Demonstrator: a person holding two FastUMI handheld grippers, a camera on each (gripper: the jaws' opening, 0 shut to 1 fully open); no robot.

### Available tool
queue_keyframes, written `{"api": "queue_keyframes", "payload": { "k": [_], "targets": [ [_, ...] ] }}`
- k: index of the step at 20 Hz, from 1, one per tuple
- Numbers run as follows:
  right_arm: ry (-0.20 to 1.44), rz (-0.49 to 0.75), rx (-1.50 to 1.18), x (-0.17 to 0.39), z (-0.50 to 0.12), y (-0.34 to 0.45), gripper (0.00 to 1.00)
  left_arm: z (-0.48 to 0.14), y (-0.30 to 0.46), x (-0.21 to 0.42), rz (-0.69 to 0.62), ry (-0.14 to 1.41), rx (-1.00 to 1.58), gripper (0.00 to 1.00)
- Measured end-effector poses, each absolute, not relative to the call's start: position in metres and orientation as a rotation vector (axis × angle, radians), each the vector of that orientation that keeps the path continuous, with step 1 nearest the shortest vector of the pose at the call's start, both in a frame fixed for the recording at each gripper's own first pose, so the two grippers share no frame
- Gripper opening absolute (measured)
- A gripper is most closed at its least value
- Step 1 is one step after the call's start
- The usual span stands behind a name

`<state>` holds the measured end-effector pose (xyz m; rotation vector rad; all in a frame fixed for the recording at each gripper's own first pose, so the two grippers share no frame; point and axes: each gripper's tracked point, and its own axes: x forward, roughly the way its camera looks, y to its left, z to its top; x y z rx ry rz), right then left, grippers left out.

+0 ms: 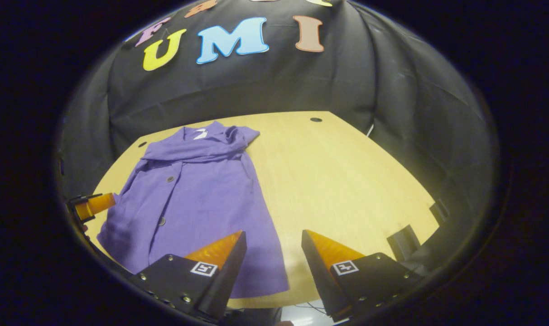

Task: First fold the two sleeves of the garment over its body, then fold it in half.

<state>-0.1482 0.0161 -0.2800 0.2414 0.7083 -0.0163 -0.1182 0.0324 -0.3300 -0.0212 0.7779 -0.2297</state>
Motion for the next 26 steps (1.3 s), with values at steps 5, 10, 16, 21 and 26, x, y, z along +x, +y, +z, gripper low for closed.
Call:
{"api": "queue_keyframes", "payload": {
  "k": [5,10,16,21,26],
  "targets": [
    [0.776,-0.020,0.272,-0.170,-0.304,0.028,0.77,-0.344,0.083,-0.154,-0.215,0.799,-0.015,0.96],
    [0.805,-0.037,0.218,-0.179,-0.313,0.022,0.77,-0.364,0.118,-0.180,-0.191,0.847,-0.052,0.97],
    [0.826,-0.039,0.213,-0.181,-0.319,0.021,0.77,-0.379,0.144,-0.192,-0.186,0.881,-0.058,0.96],
    [0.854,-0.041,0.268,-0.180,-0.326,0.027,0.77,-0.385,0.149,-0.194,-0.193,0.889,-0.028,0.97],
    [0.867,-0.018,0.232,-0.180,-0.329,0.036,0.77,-0.389,0.130,-0.203,-0.229,0.893,0.047,0.96]
  ]
}}
